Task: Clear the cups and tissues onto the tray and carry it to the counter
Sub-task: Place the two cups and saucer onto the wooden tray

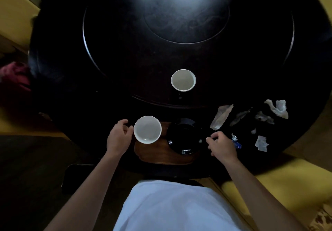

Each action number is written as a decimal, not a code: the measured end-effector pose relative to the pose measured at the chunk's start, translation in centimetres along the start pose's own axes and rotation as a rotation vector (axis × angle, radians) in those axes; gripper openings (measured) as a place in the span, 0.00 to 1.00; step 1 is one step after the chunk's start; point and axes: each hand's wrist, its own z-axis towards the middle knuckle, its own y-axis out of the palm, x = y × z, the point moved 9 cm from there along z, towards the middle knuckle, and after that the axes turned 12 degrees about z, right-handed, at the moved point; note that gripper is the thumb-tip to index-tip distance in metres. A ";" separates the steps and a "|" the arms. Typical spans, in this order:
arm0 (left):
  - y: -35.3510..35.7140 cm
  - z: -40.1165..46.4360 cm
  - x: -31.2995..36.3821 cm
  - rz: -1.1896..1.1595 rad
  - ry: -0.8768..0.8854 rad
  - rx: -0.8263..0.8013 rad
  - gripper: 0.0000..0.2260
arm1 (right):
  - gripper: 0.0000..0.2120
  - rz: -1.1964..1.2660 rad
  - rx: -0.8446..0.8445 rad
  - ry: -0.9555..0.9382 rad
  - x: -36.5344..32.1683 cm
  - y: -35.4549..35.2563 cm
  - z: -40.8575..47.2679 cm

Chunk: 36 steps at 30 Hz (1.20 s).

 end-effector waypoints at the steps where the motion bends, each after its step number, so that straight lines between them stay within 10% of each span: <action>1: -1.1 0.6 1.1 0.020 0.058 0.050 0.20 | 0.07 0.025 0.002 -0.047 -1.5 -0.6 0.4; 15: -0.8 17.0 17.6 0.430 0.635 0.159 0.28 | 0.23 0.397 -0.051 -0.031 -14.6 5.6 5.3; 25: 4.4 21.2 16.5 0.622 0.697 -0.015 0.32 | 0.06 0.572 0.125 0.021 -14.3 8.2 5.0; 36: 4.8 21.2 16.5 0.610 0.706 0.030 0.32 | 0.11 0.633 0.184 0.080 -14.1 9.0 6.1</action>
